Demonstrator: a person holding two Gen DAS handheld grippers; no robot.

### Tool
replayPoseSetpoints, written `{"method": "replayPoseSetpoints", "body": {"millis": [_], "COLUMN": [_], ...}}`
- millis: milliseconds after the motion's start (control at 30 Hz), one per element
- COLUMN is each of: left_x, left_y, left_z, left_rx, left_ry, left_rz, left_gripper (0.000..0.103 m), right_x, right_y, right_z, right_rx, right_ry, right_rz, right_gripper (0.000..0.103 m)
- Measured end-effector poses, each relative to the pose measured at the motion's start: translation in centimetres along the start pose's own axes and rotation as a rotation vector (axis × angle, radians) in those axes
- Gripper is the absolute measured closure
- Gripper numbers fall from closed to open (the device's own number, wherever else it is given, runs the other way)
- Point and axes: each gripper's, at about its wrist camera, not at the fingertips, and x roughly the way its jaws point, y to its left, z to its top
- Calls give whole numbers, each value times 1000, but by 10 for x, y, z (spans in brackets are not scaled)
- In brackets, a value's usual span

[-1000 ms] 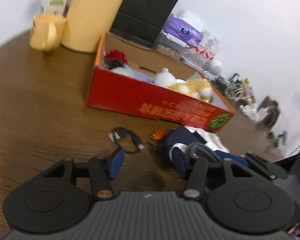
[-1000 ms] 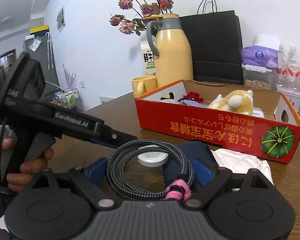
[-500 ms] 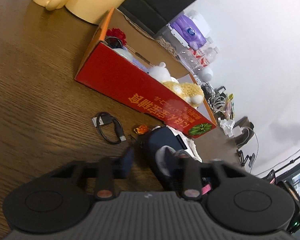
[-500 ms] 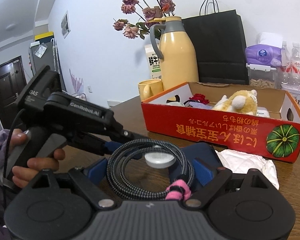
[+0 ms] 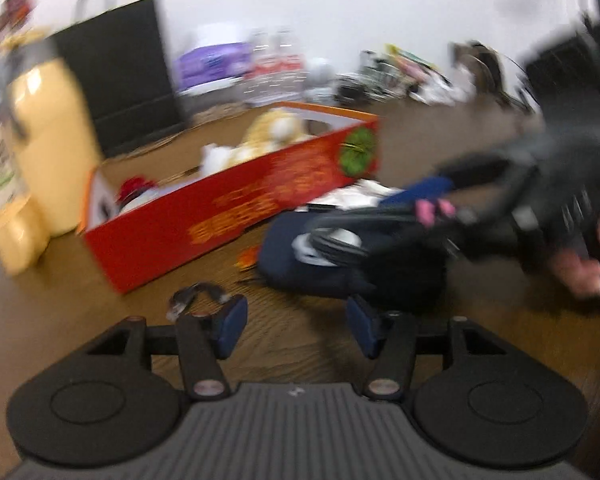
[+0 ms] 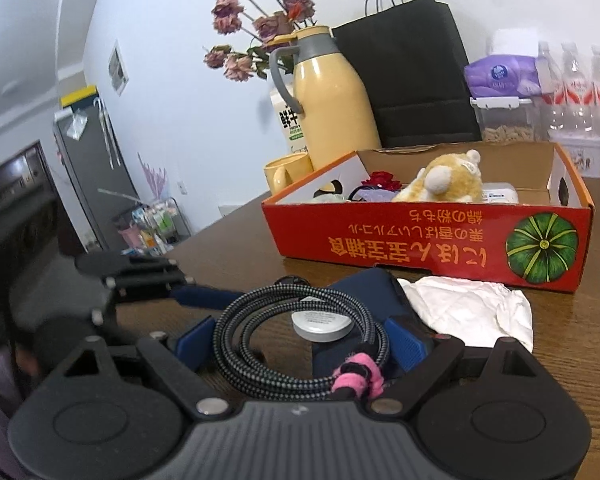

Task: Organize objects
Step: 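Grasp a white round cap with the left while the right lifts the braided cable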

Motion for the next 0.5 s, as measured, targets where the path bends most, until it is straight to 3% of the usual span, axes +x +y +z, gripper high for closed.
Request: {"method": "replayPoseSetpoints", "body": {"millis": [200, 400, 500], "left_x": [19, 22, 22], "left_y": [-14, -17, -23], "left_z": [6, 7, 6], "left_rx": [104, 137, 167], "left_ry": [-32, -77, -90], "left_rz": [35, 19, 11], "left_gripper": [45, 35, 39], "right_x": [0, 2, 5], "right_y": [2, -2, -1], "right_z": [2, 1, 1], "right_rx": [-2, 20, 23], "right_ry": [15, 30, 42], "right_rz": [59, 93, 104], "right_gripper": [12, 12, 12]}}
